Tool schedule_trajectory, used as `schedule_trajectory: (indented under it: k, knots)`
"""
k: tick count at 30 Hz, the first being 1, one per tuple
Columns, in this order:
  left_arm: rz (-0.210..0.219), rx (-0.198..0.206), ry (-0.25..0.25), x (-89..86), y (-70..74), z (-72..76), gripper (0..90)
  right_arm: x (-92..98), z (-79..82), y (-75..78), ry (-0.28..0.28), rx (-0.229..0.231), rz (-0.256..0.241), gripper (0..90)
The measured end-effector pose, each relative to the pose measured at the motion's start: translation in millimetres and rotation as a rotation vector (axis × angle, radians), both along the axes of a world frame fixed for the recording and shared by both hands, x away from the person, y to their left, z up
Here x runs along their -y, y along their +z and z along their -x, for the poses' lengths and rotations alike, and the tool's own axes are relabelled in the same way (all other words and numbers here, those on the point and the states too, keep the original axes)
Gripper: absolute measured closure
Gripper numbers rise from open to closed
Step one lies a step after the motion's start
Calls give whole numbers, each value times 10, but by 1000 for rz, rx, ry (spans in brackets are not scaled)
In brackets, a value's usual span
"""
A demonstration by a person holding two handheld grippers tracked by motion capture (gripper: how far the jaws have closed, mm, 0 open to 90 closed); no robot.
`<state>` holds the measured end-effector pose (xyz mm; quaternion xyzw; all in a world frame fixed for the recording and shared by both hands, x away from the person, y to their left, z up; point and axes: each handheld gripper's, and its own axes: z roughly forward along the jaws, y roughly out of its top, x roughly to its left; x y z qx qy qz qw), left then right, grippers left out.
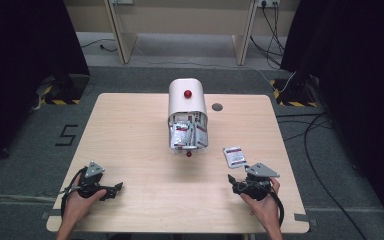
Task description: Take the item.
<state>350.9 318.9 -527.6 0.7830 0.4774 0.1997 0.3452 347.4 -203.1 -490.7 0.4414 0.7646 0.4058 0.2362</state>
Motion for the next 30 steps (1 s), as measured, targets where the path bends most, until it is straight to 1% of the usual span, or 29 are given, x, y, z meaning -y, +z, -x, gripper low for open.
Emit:
schedule_trajectory:
  k: [6, 8, 13, 16, 23, 27, 29, 30]
  knots:
    - [0, 0, 0, 0, 0, 0, 0, 25, 67, -87, 0, -26, -3, 273]
    - [0, 0, 0, 0, 0, 0, 0, 46, 90, -116, -1, -28, 1, 273]
    - [0, 0, 0, 0, 0, 0, 0, 104, 171, -149, -9, -35, -7, 270]
    - [0, 0, 0, 1, 0, 0, 0, 131, 215, -159, -11, -38, -23, 264]
    - [0, 0, 0, 0, 0, 0, 0, 154, 281, -211, -30, -63, -35, 201]
    - [0, 0, 0, 0, 0, 0, 0, 183, 302, -238, -37, -67, -28, 179]
    - [0, 0, 0, 0, 0, 0, 0, 192, 316, -240, -44, -71, -36, 178]
    - [0, 0, 0, 0, 0, 0, 0, 204, 320, -242, -41, -65, -34, 178]
